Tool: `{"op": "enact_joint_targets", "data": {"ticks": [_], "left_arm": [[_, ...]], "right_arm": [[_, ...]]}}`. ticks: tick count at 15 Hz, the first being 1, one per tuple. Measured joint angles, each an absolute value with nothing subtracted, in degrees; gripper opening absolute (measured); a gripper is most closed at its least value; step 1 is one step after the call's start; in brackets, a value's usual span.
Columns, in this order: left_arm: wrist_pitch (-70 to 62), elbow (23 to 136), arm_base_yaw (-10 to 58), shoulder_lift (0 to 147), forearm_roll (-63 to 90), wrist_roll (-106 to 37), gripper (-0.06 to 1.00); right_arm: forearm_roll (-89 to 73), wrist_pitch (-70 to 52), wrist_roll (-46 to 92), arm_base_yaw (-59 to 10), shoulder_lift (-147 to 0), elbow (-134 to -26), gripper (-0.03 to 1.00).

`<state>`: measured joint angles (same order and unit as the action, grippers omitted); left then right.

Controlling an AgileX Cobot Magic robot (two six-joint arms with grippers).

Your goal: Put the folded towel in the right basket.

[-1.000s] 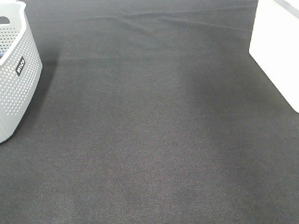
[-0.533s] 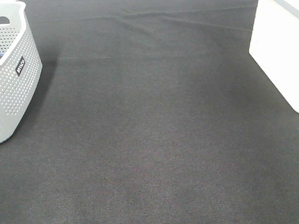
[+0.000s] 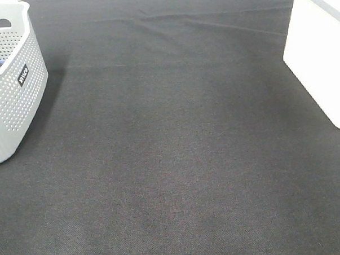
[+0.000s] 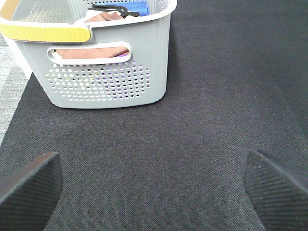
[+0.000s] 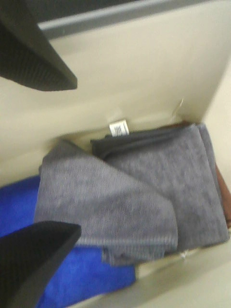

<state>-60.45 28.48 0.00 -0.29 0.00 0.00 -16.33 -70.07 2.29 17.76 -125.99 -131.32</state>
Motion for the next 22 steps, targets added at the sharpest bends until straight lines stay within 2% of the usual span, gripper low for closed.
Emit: {"op": "enact_joint_targets", "data": {"ticks": [3,9,12,15,22], "left_arm": [[-60.45,28.48,0.0,-0.29,0.0,0.0,0.97],[-60.45,28.48,0.0,-0.29,0.0,0.0,0.97],[-60.45,28.48,0.0,-0.29,0.0,0.0,0.97],[-60.45,28.48,0.0,-0.29,0.0,0.0,0.97],[-60.45,28.48,0.0,-0.29,0.0,0.0,0.97]], "right_arm": [[-19.77,-70.07,2.41,16.27,-124.5,-131.32,0.72],[-13.46,-70.02,3.44,2.98,-117.91,-131.32,0.72],[-11.17,-69.96,3.44,-0.97,-112.76,-128.97,0.72],[-10.26,-69.96,3.5,-1.38,-103.53,-116.54,0.72],[-4.53,-69.84,4.47,-1.38,-72.14,-69.84,0.72]]}}
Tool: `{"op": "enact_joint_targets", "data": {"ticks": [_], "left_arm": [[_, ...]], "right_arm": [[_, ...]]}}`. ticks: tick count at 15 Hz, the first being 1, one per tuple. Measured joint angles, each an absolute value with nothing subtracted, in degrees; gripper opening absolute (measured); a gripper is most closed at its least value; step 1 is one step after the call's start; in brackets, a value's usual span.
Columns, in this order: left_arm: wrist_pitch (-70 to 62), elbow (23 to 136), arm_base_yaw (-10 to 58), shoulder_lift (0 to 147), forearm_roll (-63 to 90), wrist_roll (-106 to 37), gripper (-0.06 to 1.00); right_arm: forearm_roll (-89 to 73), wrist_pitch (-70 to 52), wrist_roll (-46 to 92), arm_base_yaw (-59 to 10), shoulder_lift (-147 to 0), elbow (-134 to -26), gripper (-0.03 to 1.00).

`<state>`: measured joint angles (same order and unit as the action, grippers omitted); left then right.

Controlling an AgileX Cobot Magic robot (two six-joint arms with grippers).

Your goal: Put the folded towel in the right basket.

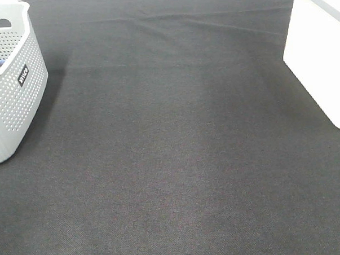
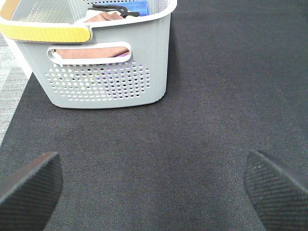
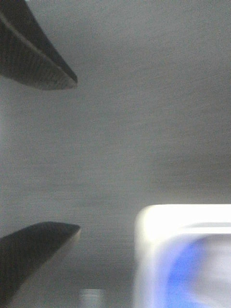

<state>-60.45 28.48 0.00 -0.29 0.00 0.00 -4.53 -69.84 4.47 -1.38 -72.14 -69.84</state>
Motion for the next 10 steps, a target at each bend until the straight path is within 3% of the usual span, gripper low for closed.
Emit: {"op": "enact_joint_targets", "data": {"ticks": [5,10], "left_arm": [[-60.45,28.48,0.0,-0.29,0.0,0.0,0.97],[-60.45,28.48,0.0,-0.29,0.0,0.0,0.97]], "right_arm": [[-4.07,-69.9,3.15,-1.38,-47.44,-41.31,0.72],[-4.01,-65.78,3.15,-1.38,-23.15,-31.34,0.72]]}}
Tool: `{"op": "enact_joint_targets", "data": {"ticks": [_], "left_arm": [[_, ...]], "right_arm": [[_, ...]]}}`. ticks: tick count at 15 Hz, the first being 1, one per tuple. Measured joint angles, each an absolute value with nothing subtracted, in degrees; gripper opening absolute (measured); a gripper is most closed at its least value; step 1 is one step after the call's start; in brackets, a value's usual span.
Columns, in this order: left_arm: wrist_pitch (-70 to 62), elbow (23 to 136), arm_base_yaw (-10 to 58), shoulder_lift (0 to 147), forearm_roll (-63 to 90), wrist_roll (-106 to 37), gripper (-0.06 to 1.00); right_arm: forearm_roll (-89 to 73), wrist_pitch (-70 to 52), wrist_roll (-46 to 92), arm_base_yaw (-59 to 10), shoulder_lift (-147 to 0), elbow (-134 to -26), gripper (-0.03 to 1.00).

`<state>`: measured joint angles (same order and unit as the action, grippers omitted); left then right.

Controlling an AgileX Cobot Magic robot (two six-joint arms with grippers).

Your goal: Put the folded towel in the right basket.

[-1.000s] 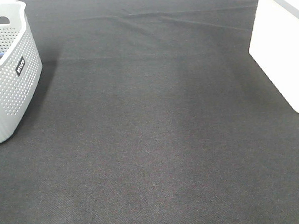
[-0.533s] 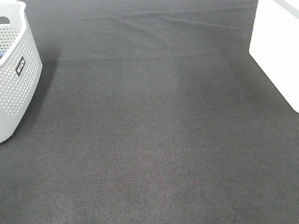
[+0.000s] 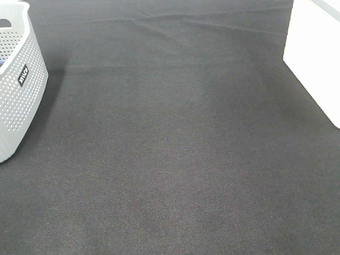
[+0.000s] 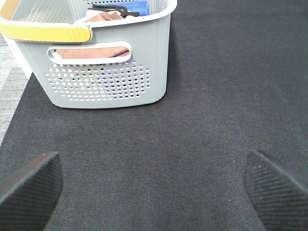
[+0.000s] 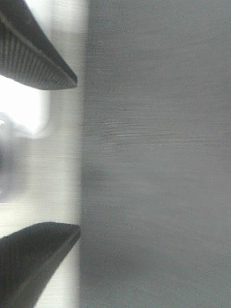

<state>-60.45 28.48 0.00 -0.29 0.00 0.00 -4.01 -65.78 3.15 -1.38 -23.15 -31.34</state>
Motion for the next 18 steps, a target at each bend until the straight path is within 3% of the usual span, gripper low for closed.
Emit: {"op": "enact_joint_targets", "data": {"ticks": [7,18], "left_arm": [[-60.45,28.48,0.0,-0.29,0.0,0.0,0.97],[-60.45,28.48,0.0,-0.29,0.0,0.0,0.97]], "right_arm": [[-2.98,-61.19,3.21,-1.38,-4.98,-29.05,0.72],[-2.98,-61.19,3.21,-1.38,-4.35,-29.05,0.72]]}}
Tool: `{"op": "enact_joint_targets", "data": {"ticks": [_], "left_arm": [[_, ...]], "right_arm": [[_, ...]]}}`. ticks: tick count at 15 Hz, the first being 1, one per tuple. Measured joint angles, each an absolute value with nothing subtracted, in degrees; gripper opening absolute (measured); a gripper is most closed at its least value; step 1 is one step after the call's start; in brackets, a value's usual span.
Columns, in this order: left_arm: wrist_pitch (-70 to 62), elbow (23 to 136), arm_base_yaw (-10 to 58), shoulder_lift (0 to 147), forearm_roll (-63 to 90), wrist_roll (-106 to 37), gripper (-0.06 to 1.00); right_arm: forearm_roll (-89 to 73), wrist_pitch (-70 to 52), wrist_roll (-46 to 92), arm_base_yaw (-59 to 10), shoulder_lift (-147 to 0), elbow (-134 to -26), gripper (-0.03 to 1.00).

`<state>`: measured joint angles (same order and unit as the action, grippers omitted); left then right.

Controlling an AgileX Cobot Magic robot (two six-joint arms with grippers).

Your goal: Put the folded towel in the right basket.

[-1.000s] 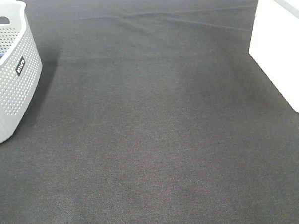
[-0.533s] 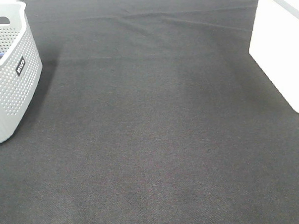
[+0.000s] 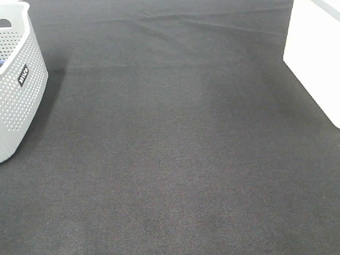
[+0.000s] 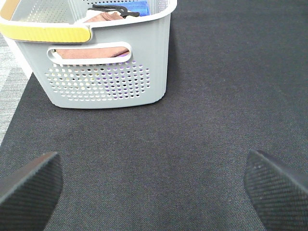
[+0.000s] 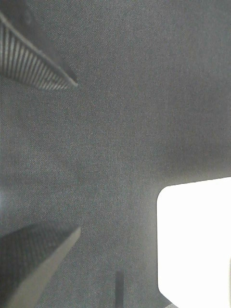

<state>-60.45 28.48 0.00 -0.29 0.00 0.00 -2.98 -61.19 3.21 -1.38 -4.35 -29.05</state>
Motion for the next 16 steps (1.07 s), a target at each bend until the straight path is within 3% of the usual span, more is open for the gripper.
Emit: {"op": "enact_joint_targets", "data": {"ticks": [16], "left_arm": [[-60.45,28.48,0.0,-0.29,0.0,0.0,0.97]], "right_arm": [[-2.98,-61.08,3.21,-1.38,0.34,-28.88,0.72]]}}
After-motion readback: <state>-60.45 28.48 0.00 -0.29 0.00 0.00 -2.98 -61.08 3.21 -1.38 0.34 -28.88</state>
